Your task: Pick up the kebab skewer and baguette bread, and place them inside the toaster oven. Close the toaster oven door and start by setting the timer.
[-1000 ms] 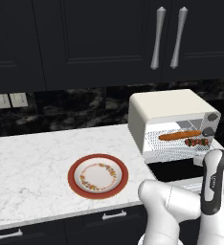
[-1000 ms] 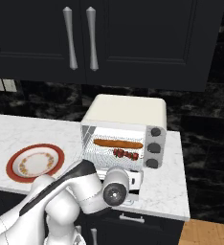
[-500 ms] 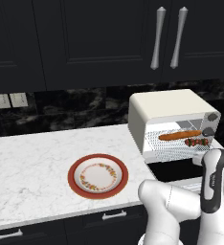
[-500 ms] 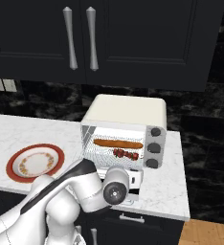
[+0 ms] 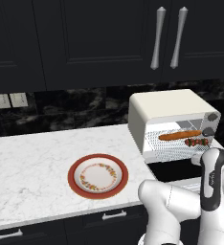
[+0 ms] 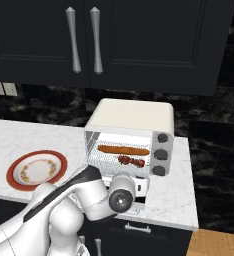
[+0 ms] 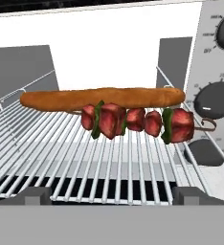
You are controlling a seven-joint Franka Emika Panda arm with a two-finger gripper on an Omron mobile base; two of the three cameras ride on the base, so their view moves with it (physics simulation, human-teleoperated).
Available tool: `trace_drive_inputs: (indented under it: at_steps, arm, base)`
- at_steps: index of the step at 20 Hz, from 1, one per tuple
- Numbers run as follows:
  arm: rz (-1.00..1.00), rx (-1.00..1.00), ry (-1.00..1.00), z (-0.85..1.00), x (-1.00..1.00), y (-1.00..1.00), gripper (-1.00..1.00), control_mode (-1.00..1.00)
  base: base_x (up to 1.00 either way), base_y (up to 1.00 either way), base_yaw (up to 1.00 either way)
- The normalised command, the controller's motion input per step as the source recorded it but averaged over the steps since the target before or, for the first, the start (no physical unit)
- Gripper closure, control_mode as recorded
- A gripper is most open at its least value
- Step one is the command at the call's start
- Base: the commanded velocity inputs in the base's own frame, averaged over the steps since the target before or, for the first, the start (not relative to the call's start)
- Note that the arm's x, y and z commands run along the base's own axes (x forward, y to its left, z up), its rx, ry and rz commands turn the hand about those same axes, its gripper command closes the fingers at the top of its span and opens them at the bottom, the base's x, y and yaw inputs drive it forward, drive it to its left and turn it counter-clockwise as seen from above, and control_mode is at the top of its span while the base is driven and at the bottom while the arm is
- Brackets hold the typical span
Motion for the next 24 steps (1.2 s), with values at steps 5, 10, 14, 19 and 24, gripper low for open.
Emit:
trace_drive_inputs:
  at_steps: [5,10,14,19,24]
  arm:
    - [0.0,0.0,0.0,-0.04,0.0,0.0,-1.0,-1.0]
    - [0.0,0.0,0.0,0.0,0.09,0.0,-1.0,-1.0]
    - [0.0,0.0,0.0,0.0,0.17,0.0,-1.0,-1.0]
    - [0.0,0.0,0.0,0.0,0.22,0.0,-1.0,-1.0]
    - [0.0,0.0,0.0,0.0,0.23,0.0,-1.0,-1.0]
  base:
    - [0.0,0.0,0.0]
    - [0.0,0.0,0.0]
    - [0.0,0.0,0.0]
    - [0.0,0.0,0.0]
    - [0.0,0.0,0.0]
